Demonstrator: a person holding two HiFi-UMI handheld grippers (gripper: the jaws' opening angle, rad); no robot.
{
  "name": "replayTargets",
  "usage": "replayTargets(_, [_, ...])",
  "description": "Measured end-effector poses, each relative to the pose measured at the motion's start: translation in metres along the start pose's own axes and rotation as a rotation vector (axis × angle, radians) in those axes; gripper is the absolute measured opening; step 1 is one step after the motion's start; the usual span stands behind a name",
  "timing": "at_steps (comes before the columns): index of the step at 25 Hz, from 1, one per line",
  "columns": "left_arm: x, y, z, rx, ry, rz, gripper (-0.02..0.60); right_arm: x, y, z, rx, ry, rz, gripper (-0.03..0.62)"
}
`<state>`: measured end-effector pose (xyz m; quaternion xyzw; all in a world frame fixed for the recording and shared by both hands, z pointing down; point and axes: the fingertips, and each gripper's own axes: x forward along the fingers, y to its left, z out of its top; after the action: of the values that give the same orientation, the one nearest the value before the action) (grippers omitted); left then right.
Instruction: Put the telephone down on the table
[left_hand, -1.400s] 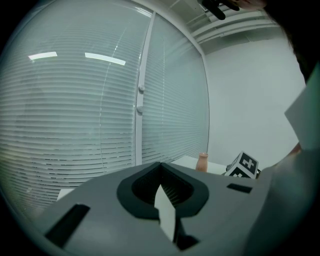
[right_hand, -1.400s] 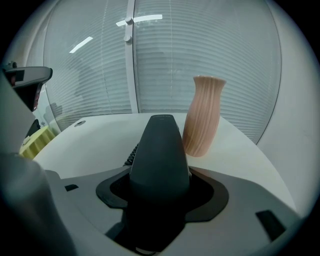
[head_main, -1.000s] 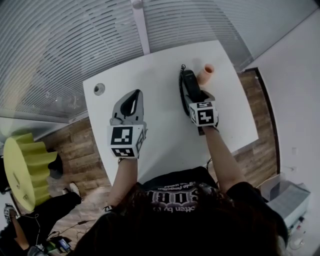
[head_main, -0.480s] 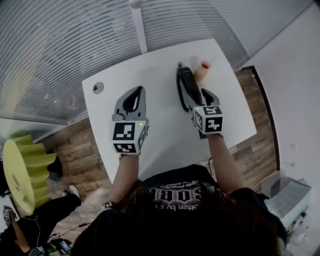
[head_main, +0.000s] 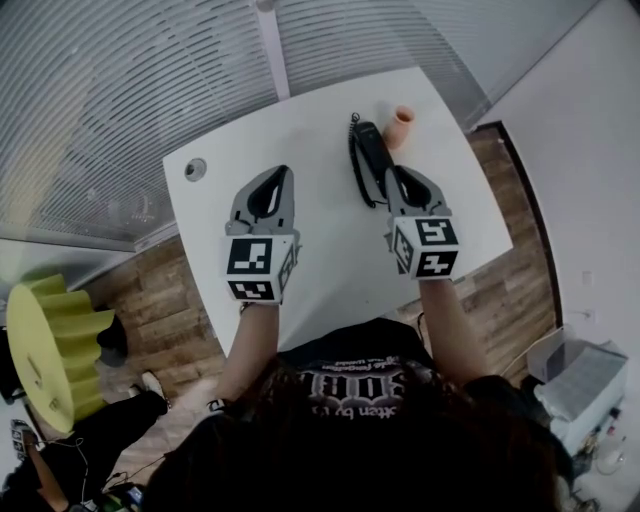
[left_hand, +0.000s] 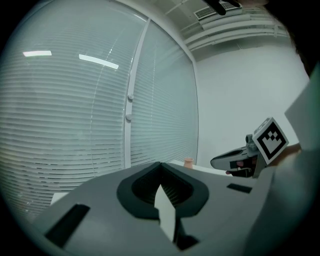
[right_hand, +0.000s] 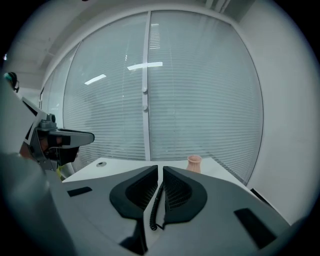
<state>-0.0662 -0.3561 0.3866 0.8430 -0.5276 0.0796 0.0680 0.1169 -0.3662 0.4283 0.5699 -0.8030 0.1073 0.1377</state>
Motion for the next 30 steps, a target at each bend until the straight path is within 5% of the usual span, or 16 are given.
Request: replayTargets(30, [-0.017,-0.011,0.016,0.003,-0.069,-0.044,0.003,-0.04,0.027,0.031,-0.027,-0.111,-0.026,0.032])
